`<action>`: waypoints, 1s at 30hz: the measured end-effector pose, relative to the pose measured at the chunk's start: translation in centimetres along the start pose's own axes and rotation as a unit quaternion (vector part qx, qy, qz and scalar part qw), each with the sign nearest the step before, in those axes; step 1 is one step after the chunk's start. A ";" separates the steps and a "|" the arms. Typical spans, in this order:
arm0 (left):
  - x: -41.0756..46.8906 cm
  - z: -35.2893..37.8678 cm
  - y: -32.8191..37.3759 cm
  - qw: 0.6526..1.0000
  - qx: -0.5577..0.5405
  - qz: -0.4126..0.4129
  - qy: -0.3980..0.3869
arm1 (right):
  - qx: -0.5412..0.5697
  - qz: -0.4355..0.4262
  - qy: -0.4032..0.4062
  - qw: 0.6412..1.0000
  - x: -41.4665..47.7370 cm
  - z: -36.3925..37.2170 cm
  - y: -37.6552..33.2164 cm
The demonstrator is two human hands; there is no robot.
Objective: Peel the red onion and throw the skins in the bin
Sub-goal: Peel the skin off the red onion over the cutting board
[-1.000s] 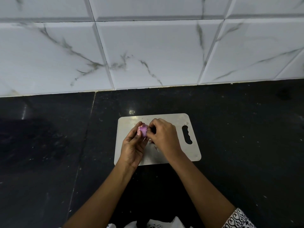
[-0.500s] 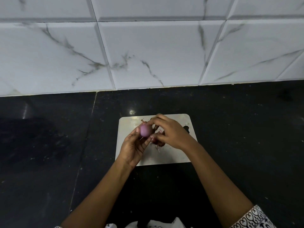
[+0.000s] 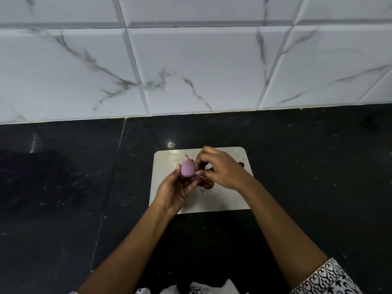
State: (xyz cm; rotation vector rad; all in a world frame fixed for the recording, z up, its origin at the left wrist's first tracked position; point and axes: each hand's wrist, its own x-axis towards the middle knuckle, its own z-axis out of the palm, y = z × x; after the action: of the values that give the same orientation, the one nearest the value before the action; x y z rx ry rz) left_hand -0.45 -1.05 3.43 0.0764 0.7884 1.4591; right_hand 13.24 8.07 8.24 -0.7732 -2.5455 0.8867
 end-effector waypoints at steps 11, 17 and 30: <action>0.1 -0.7 -0.3 0.998 -0.046 -0.017 -0.027 | 0.057 0.049 0.137 0.988 -0.8 0.0 -0.1; 0.4 -0.9 -0.4 0.996 -0.062 -0.022 -0.053 | 0.061 0.046 0.193 0.978 -0.9 0.4 0.4; 0.5 -2.0 -0.2 0.993 0.043 0.082 -0.078 | -0.026 0.180 0.047 0.982 -2.2 2.0 2.0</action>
State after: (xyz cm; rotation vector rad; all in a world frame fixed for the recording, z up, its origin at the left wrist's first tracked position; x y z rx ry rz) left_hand -1.40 -1.48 1.64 0.3229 0.7296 1.5538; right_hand 14.85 7.16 5.18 -1.2886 -2.3924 0.8663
